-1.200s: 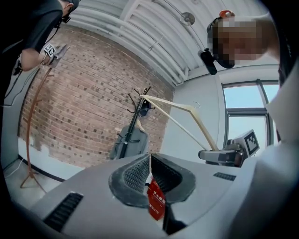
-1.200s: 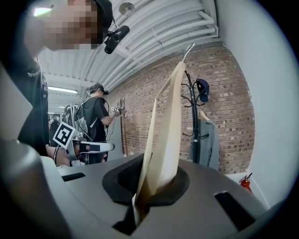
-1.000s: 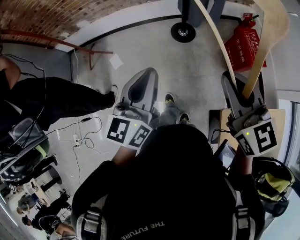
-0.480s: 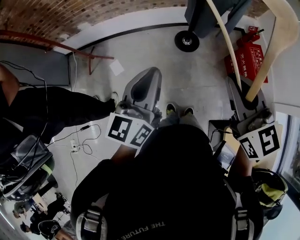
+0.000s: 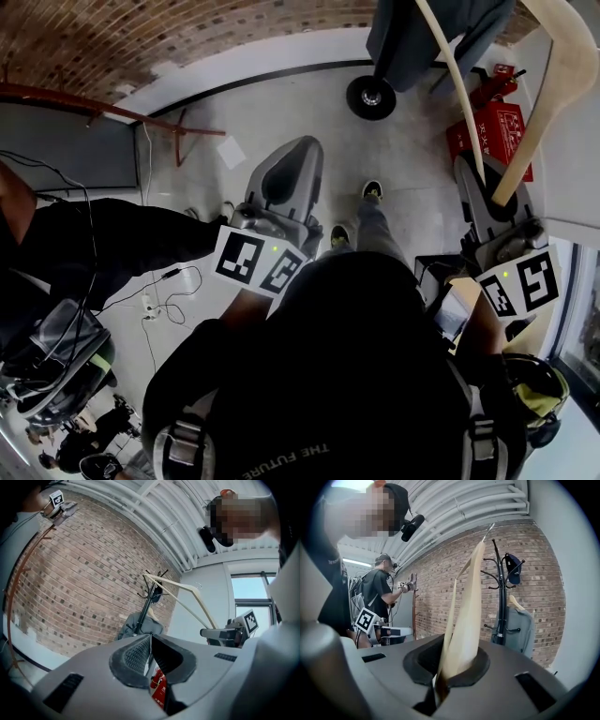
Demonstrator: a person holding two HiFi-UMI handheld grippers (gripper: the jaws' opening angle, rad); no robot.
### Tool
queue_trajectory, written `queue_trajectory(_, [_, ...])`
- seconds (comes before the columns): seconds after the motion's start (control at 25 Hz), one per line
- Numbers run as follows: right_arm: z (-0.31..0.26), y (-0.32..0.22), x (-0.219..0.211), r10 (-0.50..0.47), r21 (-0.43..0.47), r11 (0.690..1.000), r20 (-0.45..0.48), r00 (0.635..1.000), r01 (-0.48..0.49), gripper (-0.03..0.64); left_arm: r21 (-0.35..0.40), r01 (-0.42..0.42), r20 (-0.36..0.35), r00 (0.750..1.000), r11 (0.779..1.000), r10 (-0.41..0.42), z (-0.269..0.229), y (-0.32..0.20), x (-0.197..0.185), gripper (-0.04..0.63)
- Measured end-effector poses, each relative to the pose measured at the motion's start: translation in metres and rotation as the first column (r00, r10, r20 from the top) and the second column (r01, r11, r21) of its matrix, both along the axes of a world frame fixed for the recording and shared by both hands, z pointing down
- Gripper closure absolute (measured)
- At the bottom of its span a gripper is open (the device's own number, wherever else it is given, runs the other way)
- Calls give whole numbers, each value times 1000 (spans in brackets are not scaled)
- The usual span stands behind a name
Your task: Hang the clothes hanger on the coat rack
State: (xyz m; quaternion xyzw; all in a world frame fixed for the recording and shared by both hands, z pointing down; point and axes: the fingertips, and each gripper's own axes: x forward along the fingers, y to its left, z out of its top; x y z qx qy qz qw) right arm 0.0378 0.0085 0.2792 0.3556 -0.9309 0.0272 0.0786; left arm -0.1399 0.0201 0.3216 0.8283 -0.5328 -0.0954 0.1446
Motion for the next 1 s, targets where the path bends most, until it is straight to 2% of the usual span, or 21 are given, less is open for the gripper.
queue_trajectory(0.28, [8, -73, 22, -31, 18, 999, -57, 998, 32, 598, -27, 14, -2, 1000, 1000, -14, 7, -75, 14, 565])
queue_trajectory(0.6, [10, -164, 73, -49, -9, 999, -39, 998, 49, 598, -18, 2, 29, 1000, 1000, -1, -8, -175, 68, 565])
queue_trajectory(1.0, [26, -230, 96, -132, -29, 991, -44, 990, 131, 598, -54, 17, 74, 997, 998, -13, -2, -238, 97, 565])
